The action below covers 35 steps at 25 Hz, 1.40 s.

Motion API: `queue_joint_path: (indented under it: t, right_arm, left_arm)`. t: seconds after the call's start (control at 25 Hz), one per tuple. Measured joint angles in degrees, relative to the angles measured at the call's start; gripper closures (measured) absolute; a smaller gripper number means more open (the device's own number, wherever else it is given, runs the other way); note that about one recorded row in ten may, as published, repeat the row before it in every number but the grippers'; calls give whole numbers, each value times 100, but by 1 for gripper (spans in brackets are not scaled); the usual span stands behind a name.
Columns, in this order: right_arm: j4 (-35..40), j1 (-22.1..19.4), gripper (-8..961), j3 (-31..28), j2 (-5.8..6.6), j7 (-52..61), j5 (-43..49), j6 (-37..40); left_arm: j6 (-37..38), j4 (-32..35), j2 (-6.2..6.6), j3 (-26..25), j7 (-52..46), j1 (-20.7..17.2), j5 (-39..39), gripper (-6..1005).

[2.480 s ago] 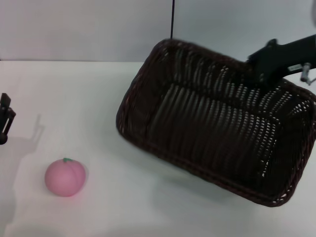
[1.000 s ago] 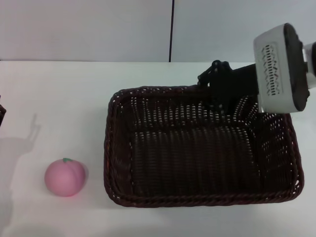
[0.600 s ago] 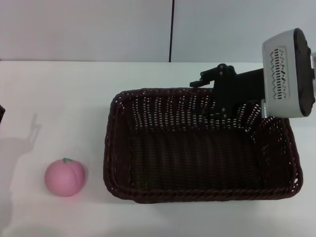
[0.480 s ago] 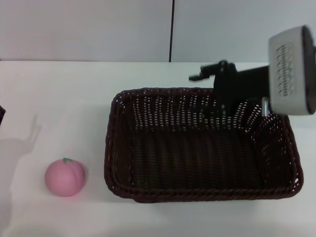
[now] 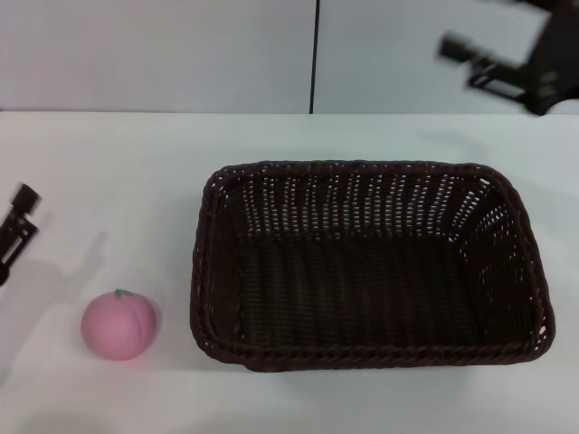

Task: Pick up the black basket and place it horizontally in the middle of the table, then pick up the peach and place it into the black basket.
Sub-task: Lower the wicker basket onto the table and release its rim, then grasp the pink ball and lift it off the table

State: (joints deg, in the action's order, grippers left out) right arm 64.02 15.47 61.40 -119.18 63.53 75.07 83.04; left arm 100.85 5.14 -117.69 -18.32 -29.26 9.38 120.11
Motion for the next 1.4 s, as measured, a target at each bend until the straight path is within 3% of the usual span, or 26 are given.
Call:
queue_joint_path:
  t: [0.04, 0.16, 0.2, 0.24, 0.28, 0.44, 1.04, 1.32, 1.4]
  right_arm:
    - [-389, -235, 273, -76, -6, -307, -735, 217]
    - [-978, -400, 273, -90, -5, -793, -1431, 522]
    - [-1322, -448, 273, -105, -3, -1098, -1775, 700]
    - [-2024, -502, 273, -142, -9, -1644, -2380, 1039]
    - [-2024, -502, 273, -142, -9, -1644, -2380, 1039]
    - [-3475, -416, 273, -194, 14, -2325, -3480, 1781]
    - [-4494, -147, 273, -434, 23, -2547, -3569, 1781]
    - [-4705, -95, 273, -659, 12, -2657, -3587, 1709]
    - [-4871, -55, 273, -838, 0, -2675, -3653, 1707]
  left_arm:
    - [122, 233, 20, 219, -300, 49, 41, 241]
    - [338, 950, 80, 1014, -1220, 165, 81, 242]
    - [360, 1100, 88, 1195, -1416, 182, 79, 242]
    - [423, 1398, 97, 1721, -1846, 199, 82, 242]
    - [423, 1398, 97, 1721, -1846, 199, 82, 243]
    - [447, 1709, 99, 2643, -2398, 159, 83, 244]
    - [-695, 1606, -32, 2918, -1930, -127, 211, 249]
    - [-671, 1586, -29, 3086, -1893, -176, 219, 251]
    - [-643, 1608, -28, 3199, -1892, -178, 219, 313]
